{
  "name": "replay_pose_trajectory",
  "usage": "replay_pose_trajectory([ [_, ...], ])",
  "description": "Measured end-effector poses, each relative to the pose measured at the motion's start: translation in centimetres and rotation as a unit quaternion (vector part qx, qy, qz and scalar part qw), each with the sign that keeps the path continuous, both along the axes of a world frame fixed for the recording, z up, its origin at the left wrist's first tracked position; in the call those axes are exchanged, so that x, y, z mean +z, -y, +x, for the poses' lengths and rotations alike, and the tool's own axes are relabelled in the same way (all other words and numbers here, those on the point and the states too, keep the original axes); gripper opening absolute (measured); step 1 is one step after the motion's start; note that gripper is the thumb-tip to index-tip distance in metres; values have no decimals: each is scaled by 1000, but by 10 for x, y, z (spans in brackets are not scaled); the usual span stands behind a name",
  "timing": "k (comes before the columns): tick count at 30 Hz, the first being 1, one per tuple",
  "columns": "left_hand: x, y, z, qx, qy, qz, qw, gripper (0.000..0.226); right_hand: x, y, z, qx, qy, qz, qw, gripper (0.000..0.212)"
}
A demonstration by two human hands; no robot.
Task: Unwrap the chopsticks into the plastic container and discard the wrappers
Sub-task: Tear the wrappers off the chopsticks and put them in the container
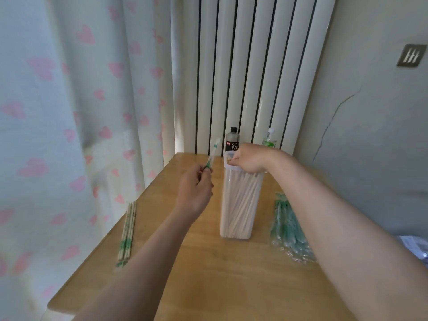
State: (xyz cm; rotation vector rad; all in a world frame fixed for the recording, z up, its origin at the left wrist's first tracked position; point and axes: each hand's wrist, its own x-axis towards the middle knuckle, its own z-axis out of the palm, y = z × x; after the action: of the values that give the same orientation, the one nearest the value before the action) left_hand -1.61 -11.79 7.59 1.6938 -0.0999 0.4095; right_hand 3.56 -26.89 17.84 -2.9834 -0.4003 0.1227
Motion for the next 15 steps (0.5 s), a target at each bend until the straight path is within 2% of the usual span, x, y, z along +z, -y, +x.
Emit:
replay_pose_trajectory([
  [3, 3, 5, -5, -13, 3, 4, 1000, 21, -2, 4, -2, -9, -4, 55, 998, 43],
  [5, 7, 11, -11, -26, 9, 6, 1000, 20, -7, 10, -4, -5, 53, 145, 988, 38],
  [8, 12, 27, -22, -53, 21, 11, 998, 20, -8, 32, -16, -22, 202, 333, 921, 35],
  [10, 13, 45, -31, -77, 25, 12, 997, 19, -10, 58, -24, -63, 277, 403, 870, 36],
  [12, 11, 67, -37, -106, 18, 22, 994, 19, -22, 90, -31, -117, 311, 446, 831, 38],
  [15, 4, 103, -36, -141, 0, 43, 989, 19, -59, 141, -42, -206, 311, 451, 811, 37],
])
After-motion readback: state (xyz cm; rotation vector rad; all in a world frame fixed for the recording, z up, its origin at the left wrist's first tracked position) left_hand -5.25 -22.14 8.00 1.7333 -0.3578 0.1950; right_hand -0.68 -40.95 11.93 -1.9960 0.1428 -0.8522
